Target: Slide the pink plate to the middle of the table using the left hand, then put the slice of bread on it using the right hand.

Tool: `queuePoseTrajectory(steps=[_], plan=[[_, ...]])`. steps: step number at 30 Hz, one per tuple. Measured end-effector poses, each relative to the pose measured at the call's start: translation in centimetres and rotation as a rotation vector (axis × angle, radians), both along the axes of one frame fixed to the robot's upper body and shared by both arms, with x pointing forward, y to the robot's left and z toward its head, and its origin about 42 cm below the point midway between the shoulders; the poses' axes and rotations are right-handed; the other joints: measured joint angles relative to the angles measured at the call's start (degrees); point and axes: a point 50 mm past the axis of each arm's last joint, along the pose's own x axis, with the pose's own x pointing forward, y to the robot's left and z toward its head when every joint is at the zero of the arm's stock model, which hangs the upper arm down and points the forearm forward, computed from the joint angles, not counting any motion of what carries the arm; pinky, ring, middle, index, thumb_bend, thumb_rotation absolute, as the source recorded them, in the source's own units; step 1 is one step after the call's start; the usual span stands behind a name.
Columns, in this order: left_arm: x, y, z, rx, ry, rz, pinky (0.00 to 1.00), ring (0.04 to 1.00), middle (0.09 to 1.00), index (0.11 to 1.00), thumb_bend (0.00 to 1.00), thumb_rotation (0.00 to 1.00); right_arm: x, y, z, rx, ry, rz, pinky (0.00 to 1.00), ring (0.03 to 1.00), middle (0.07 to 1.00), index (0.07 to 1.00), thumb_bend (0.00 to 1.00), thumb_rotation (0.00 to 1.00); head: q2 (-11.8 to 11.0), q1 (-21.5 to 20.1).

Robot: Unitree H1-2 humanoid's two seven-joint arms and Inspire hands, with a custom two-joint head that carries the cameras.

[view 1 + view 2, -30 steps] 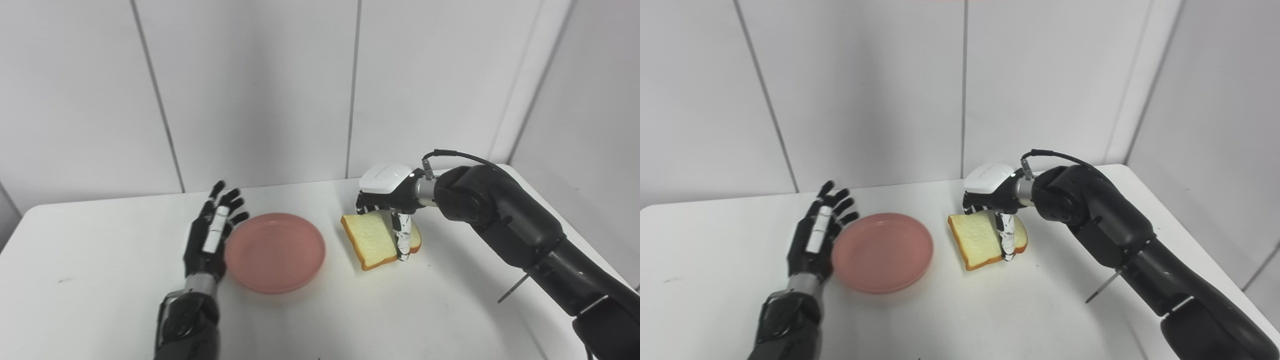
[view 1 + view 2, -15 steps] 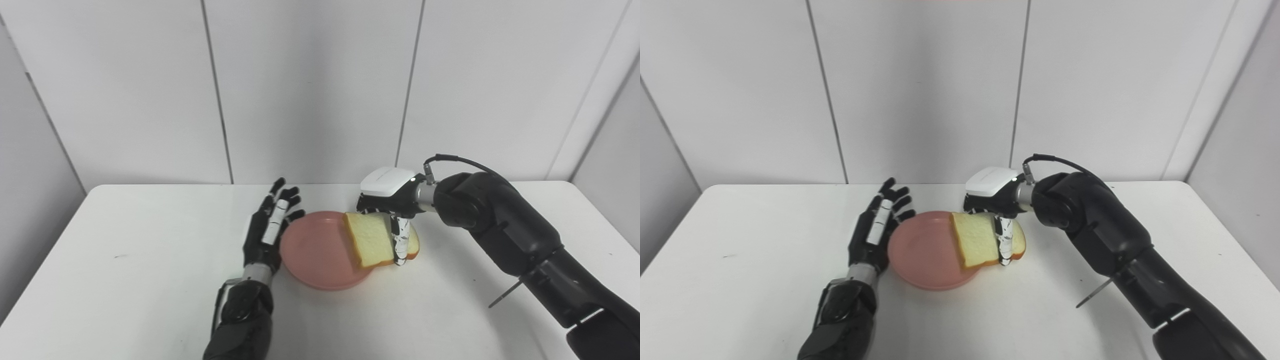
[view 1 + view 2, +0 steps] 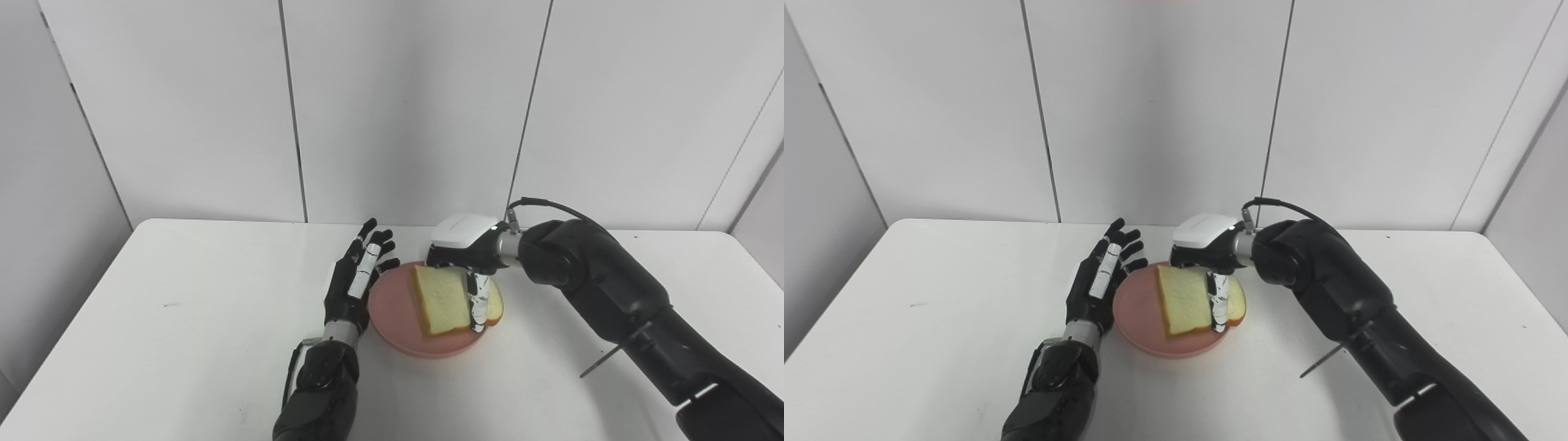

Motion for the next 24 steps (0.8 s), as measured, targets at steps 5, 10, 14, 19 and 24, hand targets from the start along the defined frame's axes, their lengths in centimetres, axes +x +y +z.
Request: queuePoseTrajectory(steps=[5, 10, 14, 19, 24], plan=[[0.0, -0.2, 0.0, -0.003, 0.001, 0.0, 0.69, 0.822, 0.816, 0.878, 0.87, 0.67, 0.4, 0.6, -0.6, 0.018, -0.002, 0.004, 0.33, 0.405, 0.485, 0.493, 0.53, 0.01, -0.3, -0.3], [-0.1, -0.4, 0.0, 0.0, 0.002, -0.002, 0.7, 0.824, 0.81, 0.869, 0.88, 0.69, 0.8, 1.4, -0.9, 0.016, 0.014, 0.009, 0.33, 0.403, 0.485, 0.493, 0.53, 0.01, -0.4, -0.5], [-0.1, -0.4, 0.0, 0.002, 0.001, -0.004, 0.7, 0.825, 0.812, 0.871, 0.87, 0.68, 1.0, 1.9, -0.8, 0.031, 0.005, 0.014, 0.34, 0.421, 0.486, 0.494, 0.53, 0.01, -0.3, -0.7], [-0.1, -0.4, 0.1, 0.001, 0.001, -0.004, 0.69, 0.823, 0.81, 0.868, 0.87, 0.68, 1.1, 2.7, -1.4, 0.021, 0.016, 0.02, 0.39, 0.447, 0.488, 0.494, 0.53, 0.01, -0.2, -0.9], [-0.1, -0.4, 0.1, 0.001, -0.001, -0.004, 0.69, 0.823, 0.808, 0.873, 0.88, 0.68, 0.9, 3.2, -2.4, -0.033, 0.021, 0.027, 0.4, 0.453, 0.488, 0.494, 0.53, 0.01, 0.2, -1.6]])
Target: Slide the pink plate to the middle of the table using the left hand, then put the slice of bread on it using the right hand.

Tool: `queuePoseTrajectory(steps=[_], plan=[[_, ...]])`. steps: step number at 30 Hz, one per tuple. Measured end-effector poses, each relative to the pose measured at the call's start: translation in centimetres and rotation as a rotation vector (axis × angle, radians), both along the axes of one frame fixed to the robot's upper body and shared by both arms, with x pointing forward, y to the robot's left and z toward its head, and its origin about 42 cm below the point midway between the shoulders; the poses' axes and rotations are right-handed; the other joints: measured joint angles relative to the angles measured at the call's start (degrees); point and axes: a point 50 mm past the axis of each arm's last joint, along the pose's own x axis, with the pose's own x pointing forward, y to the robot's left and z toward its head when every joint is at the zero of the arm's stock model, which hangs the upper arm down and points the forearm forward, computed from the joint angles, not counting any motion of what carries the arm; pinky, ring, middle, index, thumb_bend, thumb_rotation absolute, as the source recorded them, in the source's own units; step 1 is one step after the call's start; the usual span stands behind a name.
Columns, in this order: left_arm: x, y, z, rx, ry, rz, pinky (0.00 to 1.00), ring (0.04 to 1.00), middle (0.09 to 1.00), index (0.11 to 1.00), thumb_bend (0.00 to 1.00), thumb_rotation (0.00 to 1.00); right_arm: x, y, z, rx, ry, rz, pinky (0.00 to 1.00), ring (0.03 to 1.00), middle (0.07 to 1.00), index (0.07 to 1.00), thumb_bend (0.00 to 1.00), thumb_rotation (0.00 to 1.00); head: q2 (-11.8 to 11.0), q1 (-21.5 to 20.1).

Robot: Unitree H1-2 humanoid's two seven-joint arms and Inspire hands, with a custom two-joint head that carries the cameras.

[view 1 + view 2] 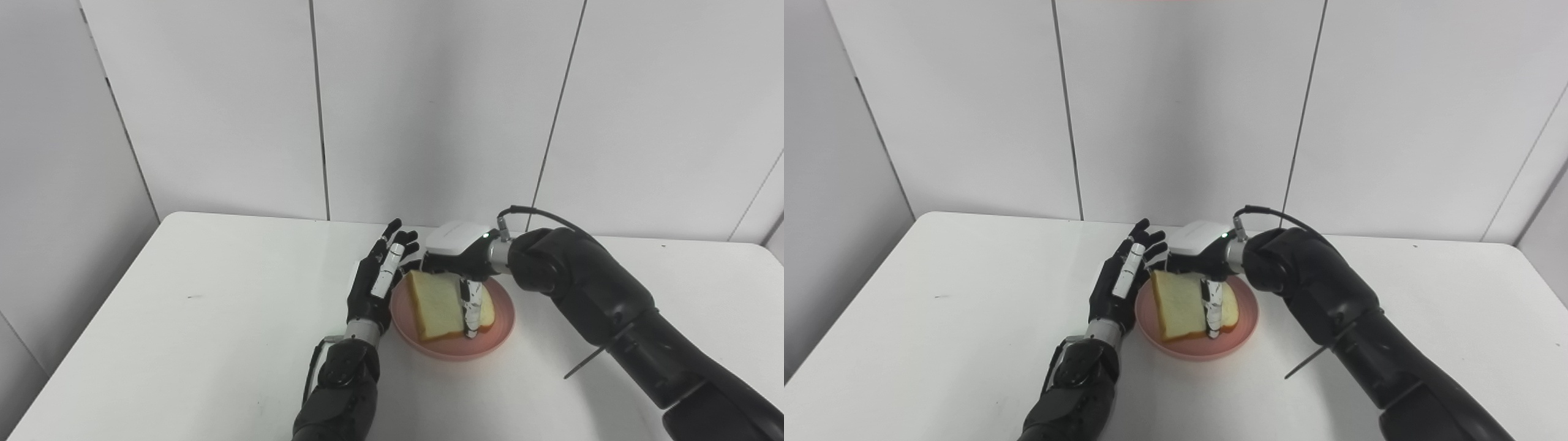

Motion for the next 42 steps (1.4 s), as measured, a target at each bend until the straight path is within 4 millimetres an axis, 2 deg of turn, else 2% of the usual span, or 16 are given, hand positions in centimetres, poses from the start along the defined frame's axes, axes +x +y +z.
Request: queuePoseTrajectory(steps=[4, 8, 9, 10, 11, 12, 13, 15, 17, 24, 34, 42], plan=[[0.0, 0.0, 0.0, -0.001, 0.0, 0.001, 0.69, 0.823, 0.812, 0.874, 0.88, 0.68, -0.1, 0.4, -0.2, -0.012, -0.001, 0.008, 0.41, 0.455, 0.453, 0.532, 0.52, 0.01, 0.1, -0.8], [0.0, 0.0, 0.0, -0.003, 0.0, 0.002, 0.69, 0.823, 0.811, 0.87, 0.89, 0.68, -0.1, 0.5, -0.3, -0.022, -0.008, 0.008, 0.44, 0.481, 0.458, 0.531, 0.52, 0.01, 0.1, -1.6], [0.0, 0.0, 0.0, -0.003, 0.0, 0.002, 0.69, 0.823, 0.809, 0.868, 0.9, 0.67, -0.1, 0.5, -0.3, -0.024, -0.01, 0.008, 0.48, 0.524, 0.509, 0.523, 0.52, 0.04, 0.1, -1.9], [0.0, 0.1, 0.0, -0.003, 0.0, 0.002, 0.69, 0.823, 0.804, 0.866, 0.9, 0.67, -0.1, 0.6, -0.3, -0.031, -0.014, 0.006, 0.56, 0.626, 0.644, 0.505, 0.52, 0.12, 0.1, -2.0], [0.0, 0.1, 0.0, -0.004, 0.0, 0.002, 0.69, 0.823, 0.804, 0.866, 0.9, 0.67, -0.1, 0.7, -0.2, -0.038, -0.02, 0.006, 0.57, 0.636, 0.657, 0.504, 0.52, 0.13, 0.1, -2.0], [0.0, 0.1, 0.0, -0.004, 0.0, 0.002, 0.69, 0.82, 0.801, 0.863, 0.9, 0.67, -0.2, 0.7, -0.2, -0.049, -0.028, 0.006, 0.71, 0.752, 0.745, 0.584, 0.71, 0.2, 0.1, -2.0], [0.0, 0.1, 0.0, -0.004, 0.0, 0.002, 0.69, 0.818, 0.799, 0.86, 0.89, 0.67, -0.2, 0.8, -0.2, -0.062, -0.036, 0.007, 0.83, 0.847, 0.816, 0.638, 0.84, 0.25, 0.1, -2.0], [0.0, 0.1, 0.0, -0.004, 0.0, 0.003, 0.7, 0.816, 0.796, 0.858, 0.9, 0.66, -0.3, 0.9, -0.2, -0.077, -0.045, 0.009, 0.93, 0.933, 0.875, 0.678, 0.92, 0.28, 0.1, -2.0], [0.0, 0.1, 0.0, -0.005, -0.001, 0.002, 0.7, 0.817, 0.795, 0.857, 0.9, 0.66, -0.3, 0.8, -0.1, -0.09, -0.057, 0.009, 0.98, 0.978, 0.917, 0.709, 0.98, 0.3, 0.1, -2.0], [0.0, 0.1, 0.1, -0.013, -0.002, 0.002, 0.71, 0.822, 0.799, 0.864, 0.88, 0.65, -0.5, 0.3, 0.1, -0.134, -0.054, -0.002, 1.0, 1.0, 0.993, 0.795, 1.0, 0.34, 0.3, -2.5], [0.0, 0.1, 0.1, -0.014, -0.003, 0.002, 0.7, 0.821, 0.802, 0.861, 0.89, 0.66, -0.9, 0.2, 0.9, -0.173, -0.032, -0.013, 1.0, 1.0, 0.994, 0.813, 1.0, 0.39, 0.4, -2.7], [0.0, 0.2, 0.1, -0.025, -0.005, 0.001, 0.71, 0.826, 0.804, 0.863, 0.87, 0.64, -2.4, -1.3, 5.5, -0.056, -0.135, -0.012, 1.0, 1.0, 0.981, 0.814, 1.0, 0.39, 0.4, -3.0]])
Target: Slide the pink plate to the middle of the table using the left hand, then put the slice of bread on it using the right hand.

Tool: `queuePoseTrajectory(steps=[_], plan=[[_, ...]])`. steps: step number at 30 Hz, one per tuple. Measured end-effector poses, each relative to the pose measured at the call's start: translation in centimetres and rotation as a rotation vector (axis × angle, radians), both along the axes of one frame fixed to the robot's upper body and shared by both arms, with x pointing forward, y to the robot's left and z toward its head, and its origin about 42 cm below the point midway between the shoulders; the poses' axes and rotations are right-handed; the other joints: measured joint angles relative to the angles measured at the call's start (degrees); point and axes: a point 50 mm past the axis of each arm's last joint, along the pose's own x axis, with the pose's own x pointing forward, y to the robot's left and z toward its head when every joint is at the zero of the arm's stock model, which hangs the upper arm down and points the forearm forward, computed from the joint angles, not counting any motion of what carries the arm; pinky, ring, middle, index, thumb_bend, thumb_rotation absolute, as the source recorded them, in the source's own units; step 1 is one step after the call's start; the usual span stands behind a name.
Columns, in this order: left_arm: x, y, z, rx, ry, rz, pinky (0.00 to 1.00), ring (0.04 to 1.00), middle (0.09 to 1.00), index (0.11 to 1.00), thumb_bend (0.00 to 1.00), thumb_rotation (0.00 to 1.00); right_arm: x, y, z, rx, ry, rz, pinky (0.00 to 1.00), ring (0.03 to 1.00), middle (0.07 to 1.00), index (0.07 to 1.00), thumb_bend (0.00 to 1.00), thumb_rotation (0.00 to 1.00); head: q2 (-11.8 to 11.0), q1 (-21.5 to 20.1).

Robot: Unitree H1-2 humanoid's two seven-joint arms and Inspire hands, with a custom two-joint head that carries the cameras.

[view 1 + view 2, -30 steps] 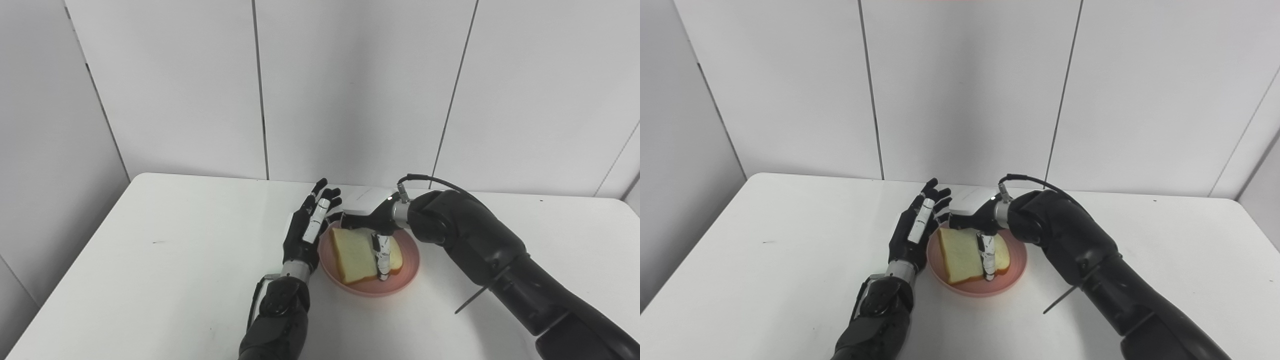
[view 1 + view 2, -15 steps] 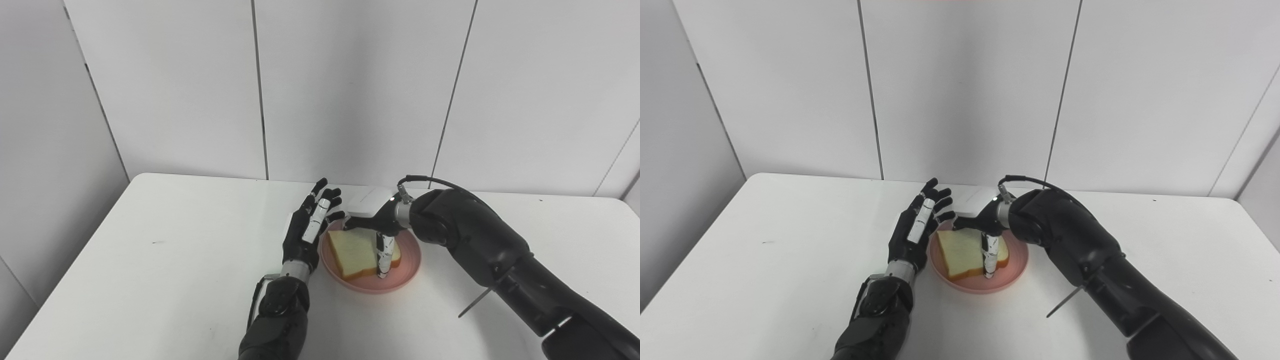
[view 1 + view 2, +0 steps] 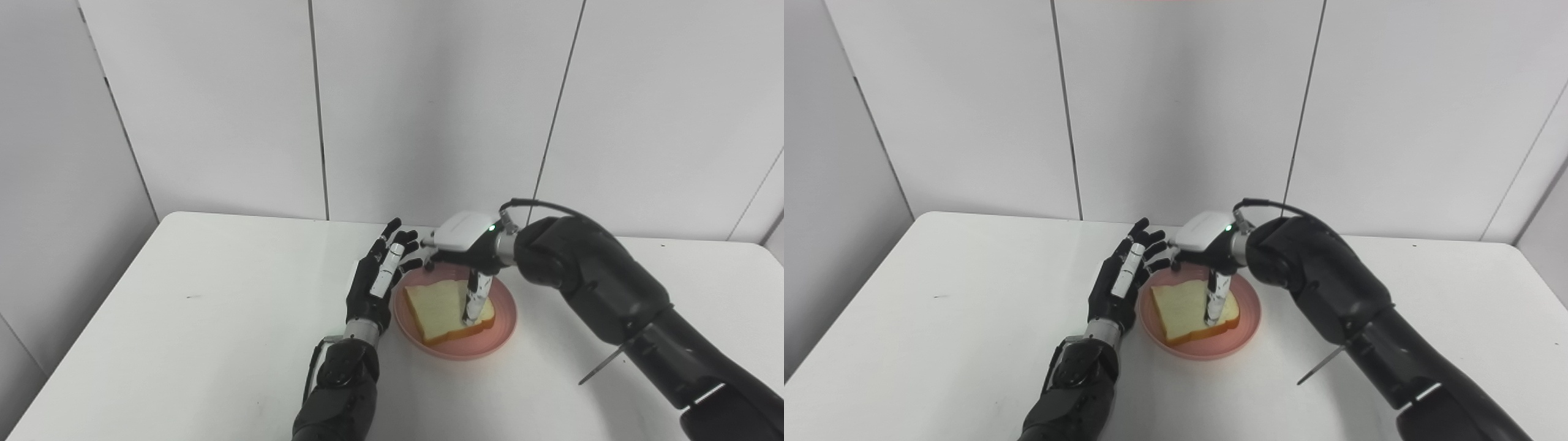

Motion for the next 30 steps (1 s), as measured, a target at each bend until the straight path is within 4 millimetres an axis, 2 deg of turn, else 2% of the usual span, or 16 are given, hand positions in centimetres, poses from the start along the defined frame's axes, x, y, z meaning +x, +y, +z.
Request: queuePoseTrajectory(steps=[3, 10, 14, 17, 20, 24, 27, 28, 30], plan=[[0.0, 0.1, 0.0, -0.006, 0.0, 0.001, 0.71, 0.818, 0.799, 0.859, 0.87, 0.64, -0.7, -0.8, 1.0, 0.059, -0.014, 0.015, 1.0, 1.0, 0.977, 0.819, 1.0, 0.38, 0.0, -0.1], [-0.1, 0.3, 0.1, -0.01, -0.012, 0.008, 0.71, 0.821, 0.82, 0.86, 0.89, 0.65, -2.4, -2.7, 1.7, 0.173, -0.008, 0.038, 1.0, 0.996, 0.968, 0.818, 1.0, 0.4, 0.0, -0.4], [-0.1, 0.5, 0.1, -0.018, -0.015, 0.013, 0.72, 0.819, 0.81, 0.855, 0.87, 0.61, -2.7, -4.3, 2.3, 0.3, 0.013, 0.022, 1.0, 0.989, 0.954, 0.831, 1.0, 0.46, 0.0, -0.7], [-0.1, 0.7, 0.1, -0.059, -0.01, 0.028, 0.74, 0.824, 0.802, 0.853, 0.85, 0.6, -2.6, -5.9, 2.1, 0.428, -0.041, -0.01, 1.0, 0.976, 0.938, 0.845, 0.99, 0.54, -0.1, -0.9], [0.0, 1.0, 0.1, -0.088, -0.007, 0.04, 0.77, 0.849, 0.794, 0.838, 0.88, 0.6, -2.2, -7.2, 0.2, 0.511, -0.096, -0.067, 0.98, 0.956, 0.931, 0.867, 0.9, 0.67, 0.0, -1.0], [0.0, 1.3, 0.2, -0.107, -0.011, 0.054, 0.78, 0.866, 0.814, 0.831, 0.88, 0.59, -1.8, -8.7, -4.4, 0.632, -0.11, -0.173, 0.97, 0.95, 0.931, 0.88, 0.86, 0.79, 0.0, -1.0], [-0.1, 1.6, 0.3, -0.12, -0.02, 0.065, 0.78, 0.864, 0.828, 0.842, 0.87, 0.6, -1.9, -9.1, -7.6, 0.787, -0.105, -0.246, 0.92, 0.928, 0.915, 0.876, 0.81, 0.86, 0.1, -1.2], [-0.1, 1.6, 0.3, -0.12, -0.024, 0.063, 0.78, 0.865, 0.829, 0.846, 0.87, 0.6, -1.9, -9.3, -8.5, 0.841, -0.109, -0.274, 0.87, 0.914, 0.908, 0.874, 0.8, 0.9, 0.0, -1.7], [-0.1, 1.7, 0.4, -0.119, -0.03, 0.063, 0.84, 0.862, 0.822, 0.849, 0.86, 0.62, -1.7, -9.8, -10.0, 0.949, -0.11, -0.334, 0.79, 0.889, 0.902, 0.868, 0.78, 0.98, -0.2, -2.5]])
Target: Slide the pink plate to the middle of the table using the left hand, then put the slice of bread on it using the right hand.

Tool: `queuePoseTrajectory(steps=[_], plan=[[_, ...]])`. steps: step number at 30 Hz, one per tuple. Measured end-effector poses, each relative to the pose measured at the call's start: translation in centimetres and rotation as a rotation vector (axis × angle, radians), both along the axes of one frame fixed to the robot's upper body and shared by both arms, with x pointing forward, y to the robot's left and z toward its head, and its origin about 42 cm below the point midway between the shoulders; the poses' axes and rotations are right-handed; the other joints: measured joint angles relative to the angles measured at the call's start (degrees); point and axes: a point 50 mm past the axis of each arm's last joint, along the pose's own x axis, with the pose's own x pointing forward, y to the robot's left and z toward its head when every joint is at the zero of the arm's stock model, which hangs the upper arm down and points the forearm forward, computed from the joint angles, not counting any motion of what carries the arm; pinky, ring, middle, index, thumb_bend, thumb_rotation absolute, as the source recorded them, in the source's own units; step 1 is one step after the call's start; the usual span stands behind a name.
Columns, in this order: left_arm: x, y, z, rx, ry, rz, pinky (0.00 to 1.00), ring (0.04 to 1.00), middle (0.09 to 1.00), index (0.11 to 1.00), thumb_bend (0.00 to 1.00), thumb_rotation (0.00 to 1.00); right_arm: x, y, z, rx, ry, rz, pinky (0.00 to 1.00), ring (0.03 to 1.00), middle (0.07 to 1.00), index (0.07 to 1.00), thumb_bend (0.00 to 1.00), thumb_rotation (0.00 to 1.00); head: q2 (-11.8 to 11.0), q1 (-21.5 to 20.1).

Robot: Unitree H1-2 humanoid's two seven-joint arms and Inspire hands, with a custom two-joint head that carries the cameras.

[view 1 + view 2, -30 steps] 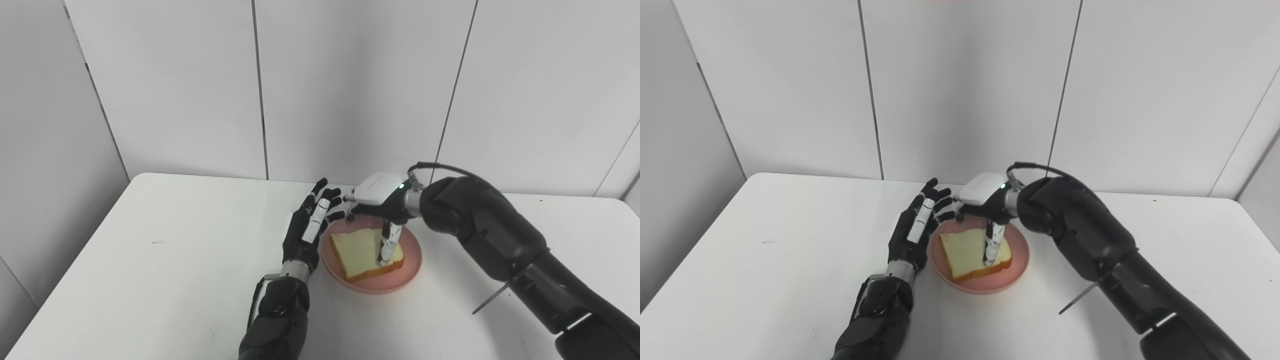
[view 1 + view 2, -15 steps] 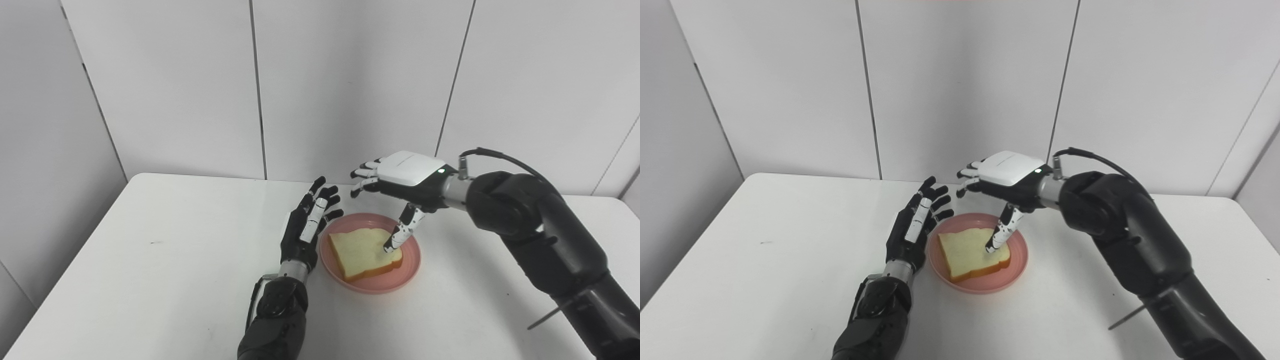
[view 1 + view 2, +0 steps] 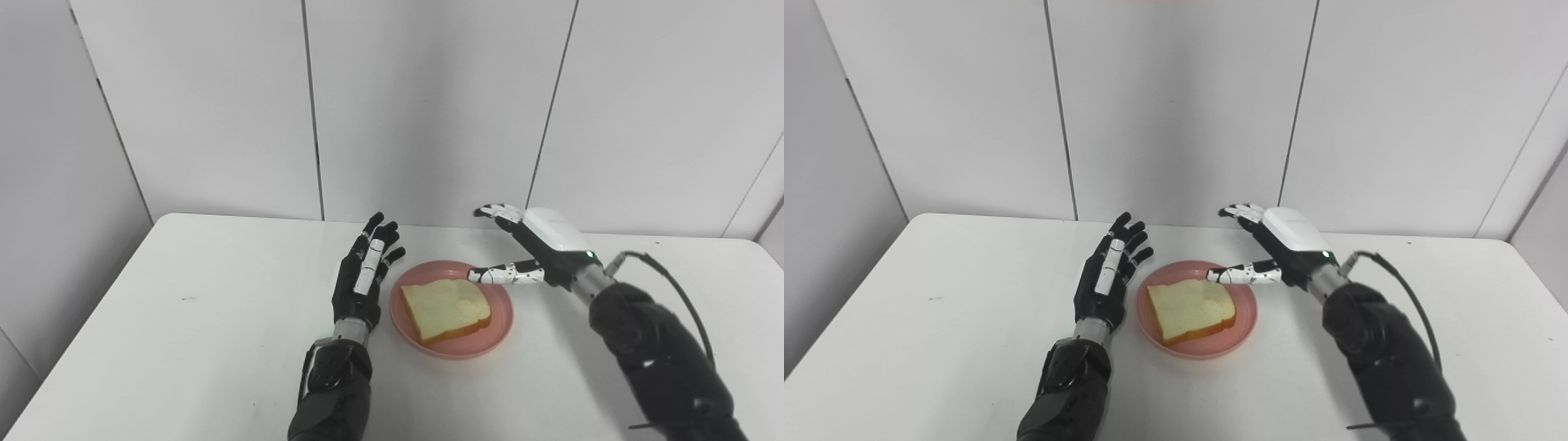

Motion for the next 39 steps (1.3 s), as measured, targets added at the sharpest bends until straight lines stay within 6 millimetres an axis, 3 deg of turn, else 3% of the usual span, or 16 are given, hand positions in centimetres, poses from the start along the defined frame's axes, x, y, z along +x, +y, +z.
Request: queuePoseTrajectory(steps=[6, 8, 11, 15, 26, 32, 36, 39], plan=[[-0.2, 0.5, 0.2, 0.018, -0.014, 0.025, 0.93, 0.879, 0.816, 0.843, 0.85, 0.64, 0.1, -1.1, -2.8, 0.267, 0.0, -0.16, 0.77, 0.874, 0.892, 0.852, 0.79, 1.0, -0.3, -1.1], [-0.3, 0.6, 0.3, 0.031, -0.018, 0.04, 0.99, 0.931, 0.859, 0.86, 0.81, 0.66, -0.1, -1.1, -4.0, 0.355, 0.029, -0.193, 0.85, 0.905, 0.909, 0.866, 0.76, 1.0, -0.2, -1.2], [-0.4, 0.6, 0.3, 0.061, -0.021, 0.066, 1.0, 0.957, 0.889, 0.878, 0.79, 0.68, -0.6, -1.1, -5.8, 0.491, 0.076, -0.24, 0.87, 0.915, 0.914, 0.872, 0.73, 1.0, -0.2, -1.4], [-0.6, 0.6, 0.4, 0.125, -0.026, 0.088, 1.0, 0.982, 0.935, 0.905, 0.75, 0.73, -1.1, -1.0, -7.4, 0.531, 0.121, -0.258, 0.86, 0.898, 0.895, 0.863, 0.69, 1.0, -0.1, -2.4], [-1.1, 2.6, 0.9, 0.178, -0.007, 0.13, 1.0, 0.983, 0.956, 0.887, 0.77, 0.75, -1.3, 0.1, -7.7, 0.533, 0.11, -0.259, 0.84, 0.9, 0.904, 0.868, 0.71, 1.0, -0.1, -5.7], [-0.9, 3.1, 0.8, 0.215, 0.035, 0.126, 1.0, 0.999, 0.983, 0.92, 0.77, 0.75, -1.5, 1.8, -8.0, 0.597, 0.127, -0.243, 0.89, 0.917, 0.91, 0.87, 0.72, 1.0, 0.1, -7.2], [-0.7, 3.7, 0.7, 0.242, 0.038, 0.123, 1.0, 1.0, 0.984, 0.927, 0.77, 0.76, -1.8, 2.0, -8.1, 0.638, 0.133, -0.25, 0.9, 0.91, 0.908, 0.886, 0.74, 1.0, 0.3, -8.0], [-0.5, 4.0, 0.7, 0.247, 0.04, 0.129, 1.0, 1.0, 0.975, 0.919, 0.79, 0.75, -1.9, 1.8, -8.2, 0.72, 0.14, -0.265, 0.84, 0.876, 0.909, 0.906, 0.73, 1.0, 0.3, -8.5]])
